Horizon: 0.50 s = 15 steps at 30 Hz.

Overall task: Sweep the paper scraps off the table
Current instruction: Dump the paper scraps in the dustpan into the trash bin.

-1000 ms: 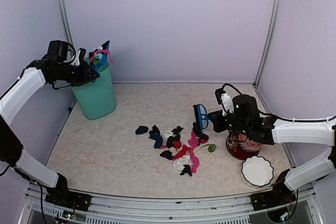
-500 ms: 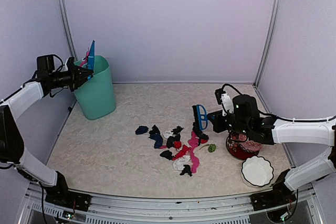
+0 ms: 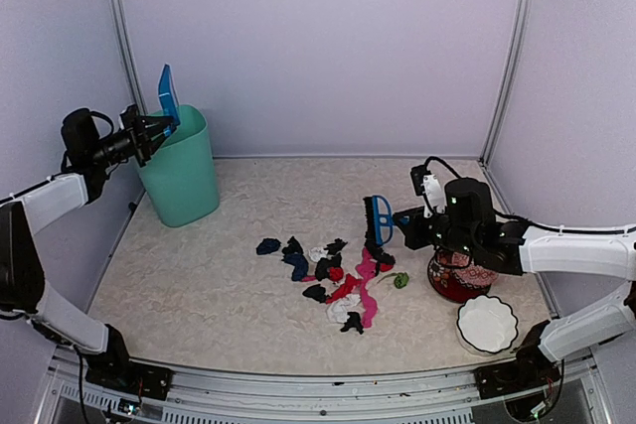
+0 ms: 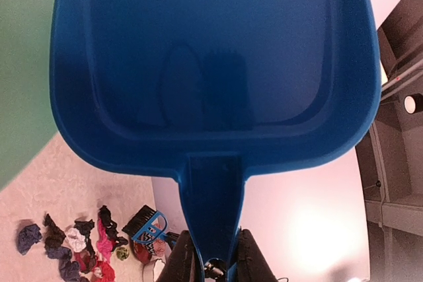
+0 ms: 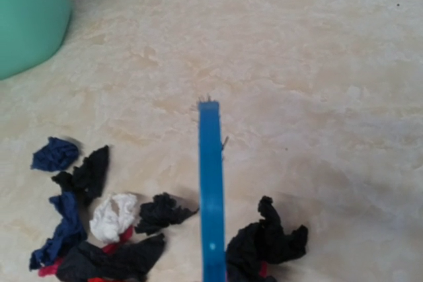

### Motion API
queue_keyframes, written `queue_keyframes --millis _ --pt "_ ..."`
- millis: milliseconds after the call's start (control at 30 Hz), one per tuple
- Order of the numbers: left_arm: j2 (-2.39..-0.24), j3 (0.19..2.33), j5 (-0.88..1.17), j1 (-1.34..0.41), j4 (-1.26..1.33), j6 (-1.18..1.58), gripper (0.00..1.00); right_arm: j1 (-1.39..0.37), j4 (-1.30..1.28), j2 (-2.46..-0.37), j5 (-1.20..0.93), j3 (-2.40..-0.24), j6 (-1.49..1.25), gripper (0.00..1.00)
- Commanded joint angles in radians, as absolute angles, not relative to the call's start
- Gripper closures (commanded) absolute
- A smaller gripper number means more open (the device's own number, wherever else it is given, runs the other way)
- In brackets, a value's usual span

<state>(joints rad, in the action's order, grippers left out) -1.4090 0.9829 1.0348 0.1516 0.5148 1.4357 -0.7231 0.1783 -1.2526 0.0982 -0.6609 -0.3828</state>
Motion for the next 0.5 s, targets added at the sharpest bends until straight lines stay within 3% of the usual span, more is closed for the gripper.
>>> queue_keyframes --millis 0,267,467 --pt "-1.329 1.051 1.010 0.158 0.413 1.325 1.00 -0.712 0.197 -1.201 0.094 -0.633 -0.396 1.00" --pt "-1.217 1.167 0.973 0.085 -0.052 0.922 1.00 -0.712 0.168 -1.149 0.138 -0.615 -0.381 1.00" --pt "-1.100 1.188 0.723 -0.075 -0.407 0.643 1.00 -0.710 0.176 -1.126 0.149 -0.599 -0.374 1.00"
